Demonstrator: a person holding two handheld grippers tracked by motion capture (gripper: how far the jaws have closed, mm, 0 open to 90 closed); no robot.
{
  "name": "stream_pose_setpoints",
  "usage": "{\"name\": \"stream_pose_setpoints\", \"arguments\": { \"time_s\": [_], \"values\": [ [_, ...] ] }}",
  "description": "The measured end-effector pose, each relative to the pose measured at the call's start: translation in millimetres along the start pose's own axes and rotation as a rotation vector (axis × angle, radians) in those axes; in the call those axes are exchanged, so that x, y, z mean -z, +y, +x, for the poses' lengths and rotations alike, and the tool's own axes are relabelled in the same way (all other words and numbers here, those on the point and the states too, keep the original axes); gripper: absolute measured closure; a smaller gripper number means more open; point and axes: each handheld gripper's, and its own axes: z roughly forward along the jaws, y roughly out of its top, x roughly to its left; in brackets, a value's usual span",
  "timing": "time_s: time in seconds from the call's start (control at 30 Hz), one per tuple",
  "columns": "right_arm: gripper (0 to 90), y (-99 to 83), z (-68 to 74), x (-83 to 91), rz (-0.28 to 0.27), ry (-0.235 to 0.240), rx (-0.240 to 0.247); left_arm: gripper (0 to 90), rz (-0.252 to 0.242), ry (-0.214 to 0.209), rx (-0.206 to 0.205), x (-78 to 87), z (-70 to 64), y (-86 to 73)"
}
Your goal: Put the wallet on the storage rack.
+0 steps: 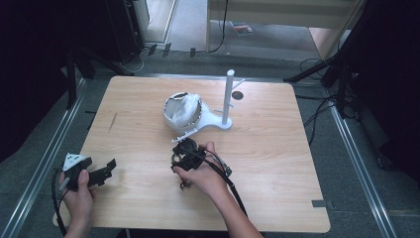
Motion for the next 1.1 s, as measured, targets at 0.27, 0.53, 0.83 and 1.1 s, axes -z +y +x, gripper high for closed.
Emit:
{"name": "stream_pose_setpoints", "arguments": {
  "time_s": [0.27, 0.53, 0.83, 1.1],
  "values": [
    [46.0, -10.8, 5.1, -9.4, 0.049, 0.020, 0.006, 7.7, 0.000, 0.000, 0.000, 0.0, 0.1, 0.0],
    [49.8, -18.2, 7.3, -17.3, 0.098, 0.021, 0.005, 7.7, 0.000, 0.001, -0.001, 0.0, -0.1, 0.0],
    [54.5, -23.4, 8.0, -23.3, 0.128, -0.017, 0.010, 7.7, -0.002, 0.003, 0.000, -0.1, -0.4, 0.0],
    [60.5, -24.2, 10.0, -26.2, 0.142, -0.044, 0.032, 7.7, -0.002, 0.002, 0.000, -0.1, -0.3, 0.0]
  ]
}}
